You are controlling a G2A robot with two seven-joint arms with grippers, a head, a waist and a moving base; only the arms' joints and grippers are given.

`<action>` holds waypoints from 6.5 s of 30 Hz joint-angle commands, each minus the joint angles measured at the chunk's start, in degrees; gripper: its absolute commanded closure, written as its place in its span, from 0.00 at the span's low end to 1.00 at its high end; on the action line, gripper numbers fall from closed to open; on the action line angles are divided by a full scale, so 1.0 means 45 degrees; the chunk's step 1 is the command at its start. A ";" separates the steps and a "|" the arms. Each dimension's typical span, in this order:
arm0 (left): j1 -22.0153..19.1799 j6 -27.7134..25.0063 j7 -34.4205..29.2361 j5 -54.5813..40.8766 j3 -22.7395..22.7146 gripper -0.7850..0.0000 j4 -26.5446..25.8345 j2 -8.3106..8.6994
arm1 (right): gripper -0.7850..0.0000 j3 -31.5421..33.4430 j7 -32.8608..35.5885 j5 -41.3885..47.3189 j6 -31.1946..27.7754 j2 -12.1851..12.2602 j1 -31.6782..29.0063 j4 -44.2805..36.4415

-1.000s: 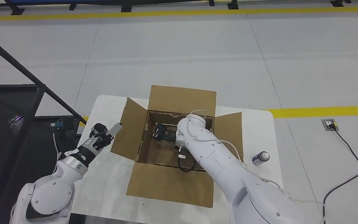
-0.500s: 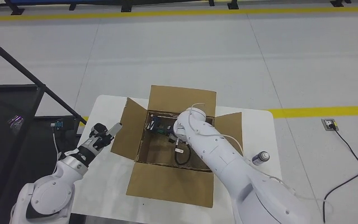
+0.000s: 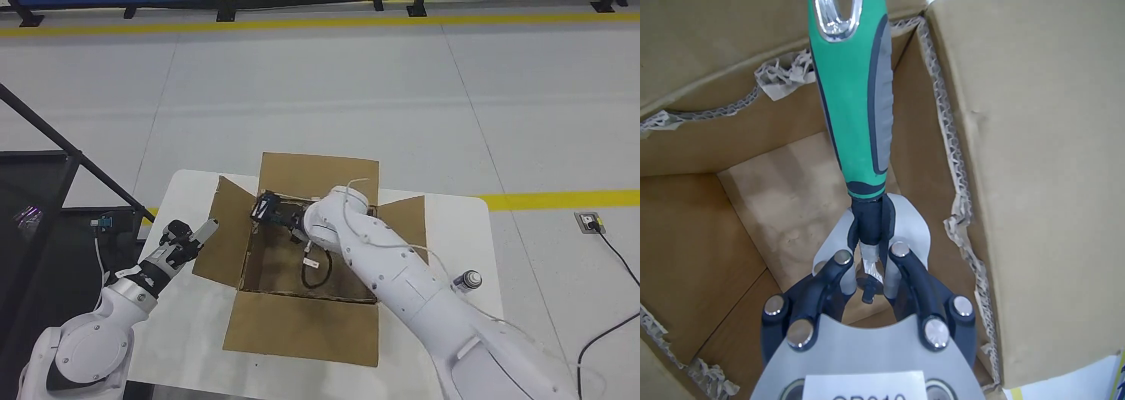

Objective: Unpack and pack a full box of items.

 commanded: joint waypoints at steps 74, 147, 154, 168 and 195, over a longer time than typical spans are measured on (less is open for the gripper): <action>0.0000 0.0000 0.0000 0.0000 0.0000 0.00 0.0000 0.0000 | 1.00 1.5258 0.4764 0.4731 0.3510 0.3809 -1.3709 -1.6499; 0.0000 0.0000 0.0000 0.0000 0.0000 0.00 0.0000 0.0000 | 1.00 1.0617 0.5338 0.1241 0.7793 0.4622 -1.1167 -0.9683; 0.0000 0.0000 0.0000 0.0000 0.0000 0.00 0.0000 0.0000 | 0.90 1.0322 0.5557 0.1207 0.7884 0.4654 -1.0949 -0.9407; 0.0000 0.0000 0.0000 0.0000 0.0000 0.00 0.0000 0.0000 | 0.73 1.0323 0.5618 0.1437 0.8005 0.4780 -1.0916 -0.9621; 0.0646 -0.0090 0.0262 0.0126 -0.0467 0.00 -0.0455 0.0132 | 0.00 1.3866 0.4982 0.8702 0.5490 0.5319 -1.2007 -1.4628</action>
